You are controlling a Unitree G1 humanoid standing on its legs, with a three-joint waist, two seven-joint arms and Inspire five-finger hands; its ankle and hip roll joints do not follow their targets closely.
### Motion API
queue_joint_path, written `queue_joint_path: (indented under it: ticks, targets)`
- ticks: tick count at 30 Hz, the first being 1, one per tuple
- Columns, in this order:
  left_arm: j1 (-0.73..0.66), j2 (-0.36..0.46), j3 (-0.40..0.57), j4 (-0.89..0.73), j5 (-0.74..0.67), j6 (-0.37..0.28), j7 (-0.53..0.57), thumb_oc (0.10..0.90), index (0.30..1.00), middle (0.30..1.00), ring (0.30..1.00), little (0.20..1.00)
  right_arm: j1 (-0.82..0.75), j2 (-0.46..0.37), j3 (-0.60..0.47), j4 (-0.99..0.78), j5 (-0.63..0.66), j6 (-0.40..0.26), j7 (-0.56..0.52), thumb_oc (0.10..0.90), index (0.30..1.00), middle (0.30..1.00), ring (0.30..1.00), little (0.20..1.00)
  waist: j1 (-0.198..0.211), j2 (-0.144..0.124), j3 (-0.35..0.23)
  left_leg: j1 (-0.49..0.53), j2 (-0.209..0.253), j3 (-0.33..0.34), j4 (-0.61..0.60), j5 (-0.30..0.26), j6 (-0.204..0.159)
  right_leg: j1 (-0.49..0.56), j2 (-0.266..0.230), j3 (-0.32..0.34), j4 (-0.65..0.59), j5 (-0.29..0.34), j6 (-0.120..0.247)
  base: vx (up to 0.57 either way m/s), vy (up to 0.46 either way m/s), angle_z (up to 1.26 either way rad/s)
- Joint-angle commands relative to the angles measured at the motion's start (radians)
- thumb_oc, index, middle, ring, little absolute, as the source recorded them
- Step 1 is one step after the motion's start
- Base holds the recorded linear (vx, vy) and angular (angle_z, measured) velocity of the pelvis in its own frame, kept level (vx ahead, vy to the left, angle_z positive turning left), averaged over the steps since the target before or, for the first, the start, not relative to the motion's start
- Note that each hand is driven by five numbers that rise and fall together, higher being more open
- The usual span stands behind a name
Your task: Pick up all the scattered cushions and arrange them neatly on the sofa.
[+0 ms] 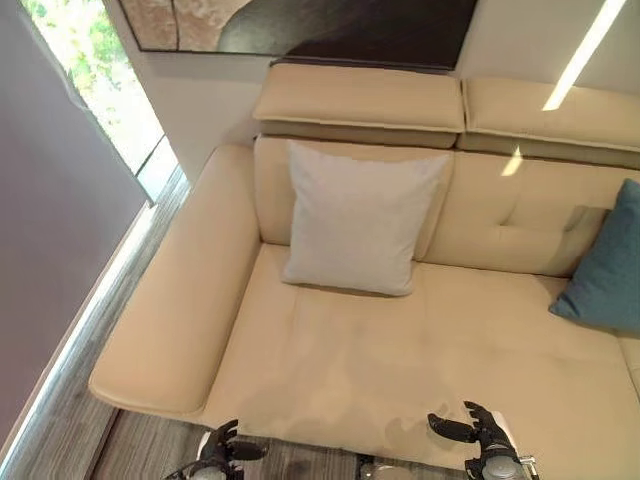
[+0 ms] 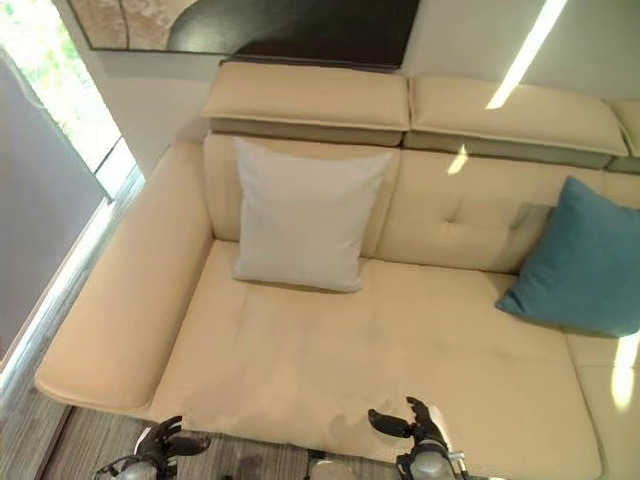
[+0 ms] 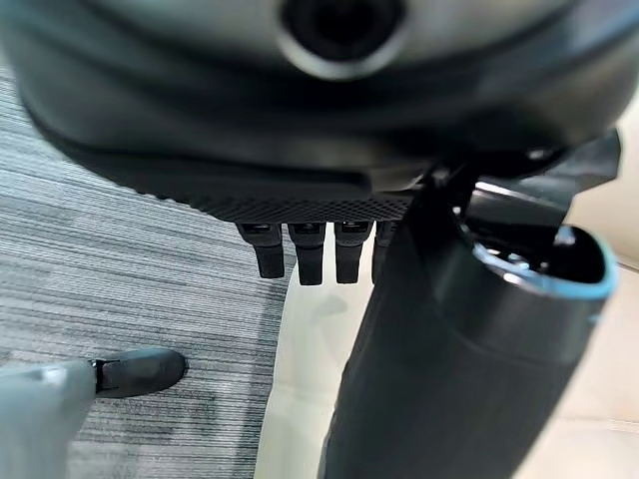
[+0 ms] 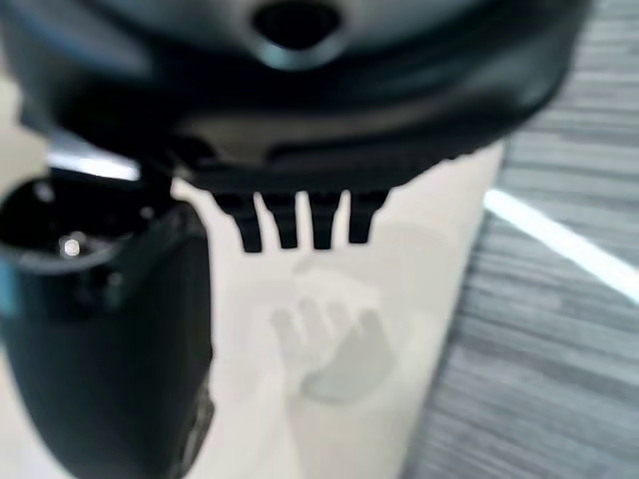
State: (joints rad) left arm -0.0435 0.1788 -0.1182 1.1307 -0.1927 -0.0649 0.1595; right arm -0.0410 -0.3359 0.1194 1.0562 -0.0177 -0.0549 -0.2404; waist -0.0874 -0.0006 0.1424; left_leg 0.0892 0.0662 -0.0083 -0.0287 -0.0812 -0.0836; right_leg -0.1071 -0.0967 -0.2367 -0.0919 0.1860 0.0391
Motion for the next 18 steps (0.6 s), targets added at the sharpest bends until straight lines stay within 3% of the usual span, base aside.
queue_joint_path:
  ticks: [1,3,7,10,12,15,18]
  targets:
    - [0.011,0.060,0.020,-0.017,0.031,-0.035,0.030,0.800,0.900,0.900,0.900,0.900,-0.042,0.005,0.021,-0.003,-0.004,-0.013,-0.022,0.800,0.900,0.900,0.900,0.900,0.025,-0.061,-0.016,-0.025,-0.080,-0.030,0.109,-0.121,0.042,-0.081,-0.044,0.045,0.036,-0.058,0.118,-0.28,0.151,-0.01]
    - [0.009,0.076,0.026,0.007,0.067,-0.028,0.046,0.800,0.900,0.900,0.900,0.900,-0.053,0.026,0.032,0.013,-0.025,0.002,-0.023,0.800,0.900,0.900,0.900,0.900,0.048,-0.083,0.013,-0.058,-0.119,-0.047,0.098,-0.111,0.068,-0.121,-0.074,0.041,0.014,-0.026,0.156,-0.41,0.194,-0.13]
    - [0.005,0.085,0.029,0.024,0.070,-0.025,0.051,0.800,0.900,0.900,0.900,0.900,-0.063,0.031,0.037,0.021,-0.025,0.008,-0.024,0.800,0.900,0.900,0.900,0.900,0.049,-0.085,0.035,-0.084,-0.122,-0.043,0.106,-0.092,0.081,-0.139,-0.080,0.061,0.057,-0.043,0.161,-0.22,0.074,-0.20]
    - [0.016,0.100,0.034,0.068,0.102,-0.010,0.058,0.800,0.900,0.900,0.900,0.900,-0.062,0.034,0.047,0.052,-0.025,0.001,-0.022,0.800,0.900,0.900,0.900,0.900,0.081,-0.064,0.042,-0.117,-0.116,-0.020,0.083,-0.039,0.107,-0.103,-0.078,0.057,0.251,-0.130,0.125,-0.32,0.110,-0.18]
    - [0.023,0.105,0.040,0.083,0.108,-0.005,0.057,0.800,0.900,0.900,0.900,0.900,-0.059,0.038,0.042,0.078,-0.018,0.000,-0.016,0.800,0.900,0.900,0.900,0.900,0.091,-0.056,0.027,-0.117,-0.107,-0.018,0.058,-0.024,0.109,-0.069,-0.065,0.059,0.293,-0.174,0.117,-0.13,0.021,-0.31]
    - [0.030,0.101,0.036,0.093,0.108,-0.003,0.056,0.800,0.900,0.900,0.900,0.900,-0.056,0.051,0.036,0.112,-0.011,0.006,-0.014,0.800,0.900,0.900,0.900,0.900,0.118,-0.070,-0.014,-0.140,-0.110,0.007,0.034,0.005,0.096,0.030,-0.062,0.037,0.210,-0.191,0.117,-0.09,-0.063,-0.22]
    - [0.032,0.093,0.037,0.097,0.108,0.001,0.060,0.800,0.900,0.900,0.900,0.900,-0.056,0.056,0.034,0.128,-0.005,0.009,-0.017,0.800,0.900,0.900,0.900,0.900,0.119,-0.071,-0.040,-0.139,-0.103,0.023,0.012,0.018,0.089,0.054,-0.052,0.038,0.146,-0.187,0.122,-0.01,-0.062,-0.29]
